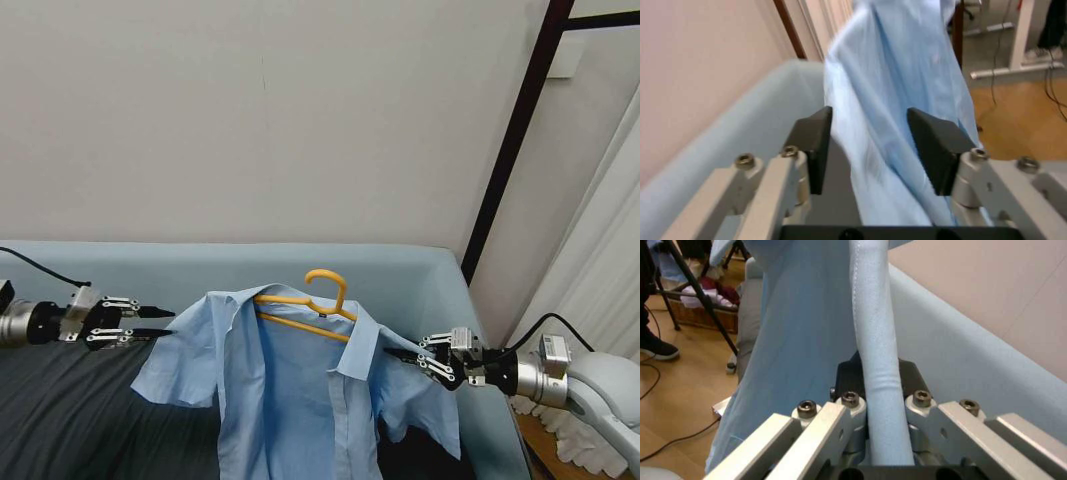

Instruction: Pick up the clothes from the sofa and hang them on the clothes hanger.

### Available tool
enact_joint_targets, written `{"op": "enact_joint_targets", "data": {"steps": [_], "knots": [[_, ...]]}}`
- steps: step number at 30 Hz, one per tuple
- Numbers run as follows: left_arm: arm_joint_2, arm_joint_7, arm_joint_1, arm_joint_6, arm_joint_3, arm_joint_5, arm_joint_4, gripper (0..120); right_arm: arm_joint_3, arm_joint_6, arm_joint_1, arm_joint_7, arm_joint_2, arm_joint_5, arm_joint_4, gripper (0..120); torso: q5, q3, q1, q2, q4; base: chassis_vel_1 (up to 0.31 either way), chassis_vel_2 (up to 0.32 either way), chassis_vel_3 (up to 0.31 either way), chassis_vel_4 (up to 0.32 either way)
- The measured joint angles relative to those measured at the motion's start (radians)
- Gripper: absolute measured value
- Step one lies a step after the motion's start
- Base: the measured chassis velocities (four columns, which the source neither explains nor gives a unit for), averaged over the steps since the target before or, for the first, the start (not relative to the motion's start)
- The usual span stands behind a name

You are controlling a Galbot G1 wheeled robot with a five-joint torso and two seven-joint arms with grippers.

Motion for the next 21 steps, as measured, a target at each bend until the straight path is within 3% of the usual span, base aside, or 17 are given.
{"op": "enact_joint_targets", "data": {"steps": [2, 6, 7, 11, 12, 13, 18, 21], "knots": [[0.0, -0.031, 0.008, 0.002, -0.012, -0.033, -0.016, 57, 0.01, 0.002, -0.008, 0.0, 0.0, -0.003, -0.001, 4, 0.0002, 0.0, 0.0, 0.0, 0.0004, 0.0, 0.0, 0.0, 0.0], [-0.012, -0.232, 0.03, 0.002, 0.017, -0.137, -0.136, 74, 0.061, 0.011, -0.057, 0.008, -0.006, -0.015, 0.005, 4, 0.0002, 0.0, 0.0, 0.0, -0.0009, 0.0, 0.0, 0.0, 0.0], [-0.012, -0.232, 0.03, 0.002, 0.017, -0.137, -0.136, 74, 0.061, 0.011, -0.057, 0.008, -0.006, -0.015, 0.005, 4, 0.0002, 0.0, 0.0, 0.0, -0.0009, 0.0, 0.0, 0.0, 0.0], [-0.044, -0.521, 0.08, -0.027, 0.09, -0.21, -0.336, 92, 0.111, 0.012, -0.106, 0.021, -0.01, -0.027, 0.02, 4, 0.0001, 0.0, 0.0, 0.0, -0.0015, 0.0, 0.0, 0.0, 0.0], [-0.044, -0.521, 0.08, -0.027, 0.09, -0.21, -0.336, 92, 0.111, 0.012, -0.106, 0.021, -0.01, -0.027, 0.02, 4, 0.0001, 0.0, 0.0, 0.0, -0.0015, 0.0, 0.0, 0.0, 0.0], [-0.058, -0.63, 0.119, -0.031, 0.103, -0.216, -0.41, 98, 0.114, 0.012, -0.108, 0.028, -0.011, -0.03, 0.02, 4, 0.0003, 0.0, 0.0, 0.0, -0.0012, 0.0, 0.0, 0.0, 0.0], [-0.081, -0.8, 0.21, -0.043, 0.113, -0.213, -0.528, 100, 0.112, 0.012, -0.102, 0.031, -0.013, -0.034, 0.009, 4, 0.0002, 0.0, 0.0, 0.0, -0.0003, 0.0, 0.0, 0.0, 0.0], [-0.094, -0.892, 0.321, -0.034, 0.068, -0.203, -0.601, 100, 0.101, 0.017, -0.094, 0.031, -0.013, -0.038, -0.006, 4, 0.0001, 0.0, 0.0, 0.0, -0.0007, 0.0, 0.0, 0.0, 0.0]]}}
